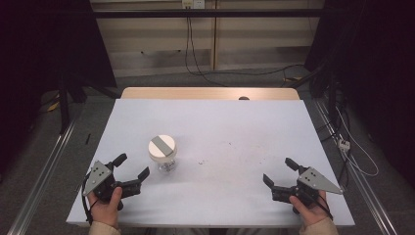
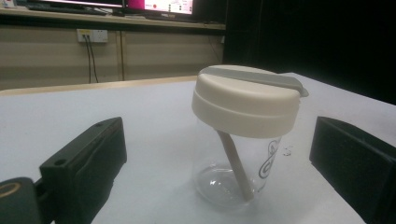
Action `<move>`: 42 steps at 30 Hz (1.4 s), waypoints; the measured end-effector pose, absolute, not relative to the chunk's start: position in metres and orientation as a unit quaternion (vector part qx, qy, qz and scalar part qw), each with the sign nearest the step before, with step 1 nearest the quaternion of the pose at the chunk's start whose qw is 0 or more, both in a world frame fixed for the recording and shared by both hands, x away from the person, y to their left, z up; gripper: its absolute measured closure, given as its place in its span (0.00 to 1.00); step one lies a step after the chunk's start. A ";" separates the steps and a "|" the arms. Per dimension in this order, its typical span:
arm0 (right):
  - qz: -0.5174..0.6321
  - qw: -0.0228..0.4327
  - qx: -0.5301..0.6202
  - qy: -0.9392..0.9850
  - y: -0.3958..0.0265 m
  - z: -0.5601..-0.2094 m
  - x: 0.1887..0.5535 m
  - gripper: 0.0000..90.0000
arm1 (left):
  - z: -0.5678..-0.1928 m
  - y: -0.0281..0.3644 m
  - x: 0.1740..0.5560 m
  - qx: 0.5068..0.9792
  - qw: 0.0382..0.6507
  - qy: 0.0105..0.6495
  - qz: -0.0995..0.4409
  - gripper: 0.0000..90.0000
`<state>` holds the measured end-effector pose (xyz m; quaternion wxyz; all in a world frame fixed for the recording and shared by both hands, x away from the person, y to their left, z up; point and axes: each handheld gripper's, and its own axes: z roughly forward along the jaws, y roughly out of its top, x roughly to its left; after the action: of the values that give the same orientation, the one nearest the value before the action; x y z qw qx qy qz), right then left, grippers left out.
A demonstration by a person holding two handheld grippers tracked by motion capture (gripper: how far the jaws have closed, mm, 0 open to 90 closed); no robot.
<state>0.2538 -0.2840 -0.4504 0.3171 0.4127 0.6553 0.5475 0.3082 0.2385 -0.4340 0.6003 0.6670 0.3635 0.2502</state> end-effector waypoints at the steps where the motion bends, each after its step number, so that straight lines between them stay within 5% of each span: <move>1: 0.547 0.317 0.413 0.655 -0.284 -0.450 0.254 0.04 | -0.434 0.238 0.308 0.668 0.600 0.363 0.251 0.04; 12: 0.549 0.320 0.408 0.655 -0.285 -0.450 0.253 0.04 | -0.433 0.230 0.312 0.671 0.608 0.355 0.233 0.03; 22: 0.552 0.319 0.405 0.655 -0.284 -0.449 0.253 0.04 | -0.437 0.208 0.321 0.725 0.561 0.340 0.208 0.05; 42: 0.552 0.312 0.410 0.656 -0.284 -0.451 0.254 0.04 | -0.448 0.180 0.357 0.756 0.506 0.367 0.194 0.07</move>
<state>0.2543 -0.2839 -0.4507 0.3118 0.4096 0.6556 0.5524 0.3572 0.1796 -0.4477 0.5065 0.7556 0.3672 0.1940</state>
